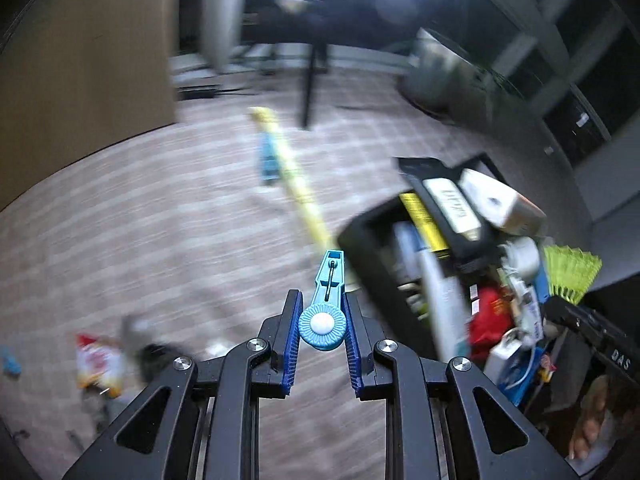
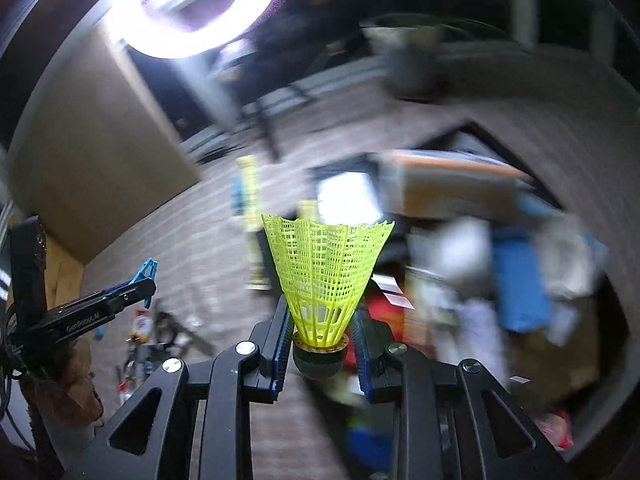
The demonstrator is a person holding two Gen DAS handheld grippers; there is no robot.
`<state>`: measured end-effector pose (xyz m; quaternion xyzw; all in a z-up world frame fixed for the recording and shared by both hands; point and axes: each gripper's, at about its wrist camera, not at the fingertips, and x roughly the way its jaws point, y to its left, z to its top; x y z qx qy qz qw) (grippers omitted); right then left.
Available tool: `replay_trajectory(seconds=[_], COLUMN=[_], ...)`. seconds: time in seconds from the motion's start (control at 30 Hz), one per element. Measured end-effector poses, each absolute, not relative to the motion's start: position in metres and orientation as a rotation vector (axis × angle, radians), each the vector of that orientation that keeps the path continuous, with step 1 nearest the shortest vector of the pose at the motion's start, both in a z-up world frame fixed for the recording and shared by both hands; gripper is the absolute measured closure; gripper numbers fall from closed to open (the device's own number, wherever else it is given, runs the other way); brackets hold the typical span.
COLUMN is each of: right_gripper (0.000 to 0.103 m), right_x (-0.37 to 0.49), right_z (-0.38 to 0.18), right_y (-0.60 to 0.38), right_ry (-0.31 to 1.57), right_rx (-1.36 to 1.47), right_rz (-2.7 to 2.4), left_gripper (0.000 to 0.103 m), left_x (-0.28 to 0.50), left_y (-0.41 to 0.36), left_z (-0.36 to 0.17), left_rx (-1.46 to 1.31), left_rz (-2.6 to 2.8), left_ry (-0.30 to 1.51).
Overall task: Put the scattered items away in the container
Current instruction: 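Carry shuttlecock and clothespin to the black box with both tools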
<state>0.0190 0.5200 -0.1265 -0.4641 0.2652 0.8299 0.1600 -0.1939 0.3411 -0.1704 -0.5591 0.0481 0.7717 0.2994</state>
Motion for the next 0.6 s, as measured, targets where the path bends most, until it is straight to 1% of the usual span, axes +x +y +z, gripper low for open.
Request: replay_trajectory(seconds=[0.23, 0.43, 0.6], right_gripper=[0.078, 0.078, 0.078], right_x=[0.086, 0.125, 0.147], right_z=[-0.132, -0.138, -0.145], right_y=[0.584, 0.625, 0.647], right_ry=[0.821, 0.892, 0.887], right_rx=[-1.228, -1.175, -1.15], right_rz=[2.234, 2.14, 2.075], left_gripper=[0.081, 0.081, 0.081], left_x=[-0.209, -0.218, -0.218], left_y=[0.404, 0.425, 0.432], left_z=[-0.197, -0.215, -0.215], left_rx=[-1.546, -1.579, -1.565], left_rz=[2.011, 2.01, 2.022], left_ry=[0.151, 0.171, 0.177])
